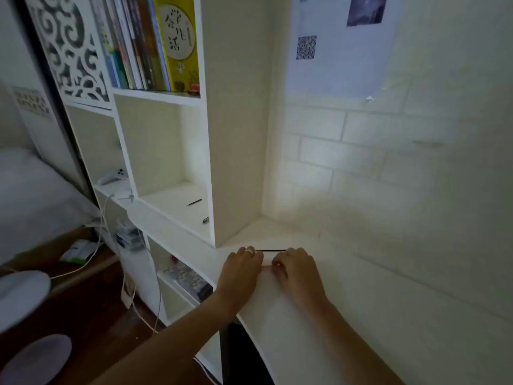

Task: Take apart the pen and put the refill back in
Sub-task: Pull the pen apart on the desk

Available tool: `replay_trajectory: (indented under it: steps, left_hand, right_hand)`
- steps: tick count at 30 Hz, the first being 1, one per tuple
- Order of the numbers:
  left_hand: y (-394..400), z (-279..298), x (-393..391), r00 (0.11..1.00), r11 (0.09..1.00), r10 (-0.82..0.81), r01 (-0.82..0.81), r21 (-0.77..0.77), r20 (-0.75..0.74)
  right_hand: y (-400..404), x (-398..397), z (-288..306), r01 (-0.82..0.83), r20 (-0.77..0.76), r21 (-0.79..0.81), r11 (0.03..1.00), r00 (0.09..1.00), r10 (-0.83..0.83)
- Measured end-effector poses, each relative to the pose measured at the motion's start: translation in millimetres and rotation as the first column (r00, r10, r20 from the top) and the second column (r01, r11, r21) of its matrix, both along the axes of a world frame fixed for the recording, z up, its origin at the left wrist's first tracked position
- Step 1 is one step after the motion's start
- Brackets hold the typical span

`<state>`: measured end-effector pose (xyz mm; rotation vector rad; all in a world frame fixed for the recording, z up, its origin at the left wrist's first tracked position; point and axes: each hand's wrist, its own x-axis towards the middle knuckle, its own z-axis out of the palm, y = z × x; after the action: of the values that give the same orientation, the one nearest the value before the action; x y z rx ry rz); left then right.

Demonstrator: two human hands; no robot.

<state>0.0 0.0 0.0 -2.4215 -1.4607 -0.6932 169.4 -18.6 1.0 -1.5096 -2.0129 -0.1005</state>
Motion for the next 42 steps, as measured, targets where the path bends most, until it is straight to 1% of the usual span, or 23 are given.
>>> replay_trajectory:
  steps: [1, 3, 4, 6, 9, 12, 15, 18, 22, 26, 29, 30, 32, 35, 39, 40, 42]
  left_hand:
    - [-1, -1, 1, 0.999, 1.0, 0.004, -0.005, 0.02, 0.043]
    - [-1, -1, 2, 0.995, 1.0, 0.001, 0.001, -0.025, 0.101]
    - [-3, 1, 3, 0.993, 0.998, 0.013, -0.007, -0.056, 0.116]
    - [1, 2, 5, 0.983, 0.996, -0.009, 0.026, -0.087, 0.186]
    - [6, 4, 9, 0.942, 0.987, -0.035, 0.085, -0.137, 0.334]
    - [7, 1, 10, 0.912, 0.977, -0.075, 0.147, -0.152, 0.403]
    - [4, 1, 10, 0.911, 0.98, -0.085, 0.148, -0.129, 0.404]
    - [1, 2, 10, 0.932, 0.992, -0.049, 0.088, -0.093, 0.359]
    - [-3, 3, 10, 0.936, 0.993, -0.038, 0.073, -0.088, 0.35]
    - [-4, 2, 10, 0.936, 0.994, -0.045, 0.075, -0.075, 0.348]
    - [-4, 3, 10, 0.942, 0.998, -0.026, 0.043, -0.042, 0.335]
    - [-4, 3, 9, 0.939, 0.999, 0.001, 0.012, -0.035, 0.343]
    - [-2, 1, 7, 0.911, 0.994, 0.106, -0.087, -0.066, 0.399]
    - [6, -1, 1, 0.856, 0.97, 0.242, -0.212, -0.117, 0.457]
    - [20, 9, -8, 0.81, 0.95, 0.309, -0.24, -0.2, 0.499]
    - [23, 10, -11, 0.807, 0.945, 0.322, -0.242, -0.221, 0.494]
    - [26, 10, -15, 0.834, 0.934, 0.352, -0.283, -0.218, 0.426]
  right_hand:
    - [-2, -2, -1, 0.006, -0.009, 0.015, 1.0, 1.0, -0.006]
    - [-2, -5, -1, 0.026, -0.041, 0.029, 0.999, 0.999, -0.025]
    - [-3, -8, 1, 0.031, -0.05, 0.013, 0.999, 0.998, -0.031]
    - [2, -11, 3, 0.029, -0.056, -0.007, 1.0, 0.998, -0.029]
    - [9, -11, 2, 0.024, -0.033, -0.042, 0.999, 0.999, -0.025]
    - [13, -10, -6, -0.022, -0.001, -0.005, 1.0, 1.0, 0.022]
    - [18, -10, -8, -0.013, 0.004, 0.009, 1.0, 1.0, 0.013]
    - [17, -14, -10, -0.006, 0.022, 0.033, 0.999, 1.0, 0.006]
    - [14, -15, -9, -0.022, -0.022, 0.015, 1.0, 1.0, 0.023]
    - [10, -16, -6, -0.009, 0.027, 0.046, 0.999, 1.0, 0.007]
    - [8, -14, -3, 0.077, 0.107, 0.099, 0.992, 0.99, -0.088]
    - [7, -14, -2, 0.105, 0.117, 0.108, 0.989, 0.986, -0.118]
    - [6, -13, -2, 0.142, 0.09, 0.115, 0.983, 0.984, -0.152]
    - [8, -14, -5, 0.146, 0.031, 0.105, 0.984, 0.988, -0.15]
    - [9, -15, -9, 0.139, 0.032, 0.089, 0.986, 0.989, -0.142]
    - [10, -15, -10, 0.134, 0.031, 0.081, 0.988, 0.99, -0.136]
    - [10, -14, -10, 0.126, 0.032, 0.08, 0.989, 0.991, -0.129]
